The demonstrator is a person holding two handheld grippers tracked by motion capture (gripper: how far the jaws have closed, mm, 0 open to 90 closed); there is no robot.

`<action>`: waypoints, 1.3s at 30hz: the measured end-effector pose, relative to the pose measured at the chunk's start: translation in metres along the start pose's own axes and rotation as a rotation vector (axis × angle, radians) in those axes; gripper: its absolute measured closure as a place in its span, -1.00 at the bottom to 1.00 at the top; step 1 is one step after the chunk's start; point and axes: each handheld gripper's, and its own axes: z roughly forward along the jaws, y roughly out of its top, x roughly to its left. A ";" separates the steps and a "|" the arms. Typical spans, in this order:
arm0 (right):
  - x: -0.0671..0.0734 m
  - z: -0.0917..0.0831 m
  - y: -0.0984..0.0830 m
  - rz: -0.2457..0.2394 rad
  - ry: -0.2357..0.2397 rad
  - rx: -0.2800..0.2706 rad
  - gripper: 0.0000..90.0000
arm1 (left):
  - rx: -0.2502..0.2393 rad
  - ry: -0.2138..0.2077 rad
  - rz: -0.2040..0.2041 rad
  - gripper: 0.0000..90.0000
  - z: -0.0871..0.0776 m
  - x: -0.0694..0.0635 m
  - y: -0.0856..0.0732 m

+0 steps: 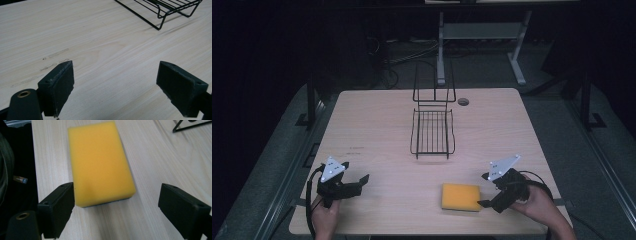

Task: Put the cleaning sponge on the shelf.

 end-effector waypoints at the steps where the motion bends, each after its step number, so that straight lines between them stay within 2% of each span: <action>1: 0.000 0.000 0.002 -0.002 -0.001 0.003 -0.70 | -0.003 0.001 0.000 -0.69 0.000 0.000 0.000; 19: 0.003 0.017 0.024 -0.064 0.044 0.031 -0.71 | -0.004 0.000 0.003 -0.69 -0.001 0.000 0.000; 39: 0.004 0.031 0.035 -0.086 0.071 0.052 -0.71 | -0.005 -0.002 0.003 -0.69 -0.001 0.000 0.000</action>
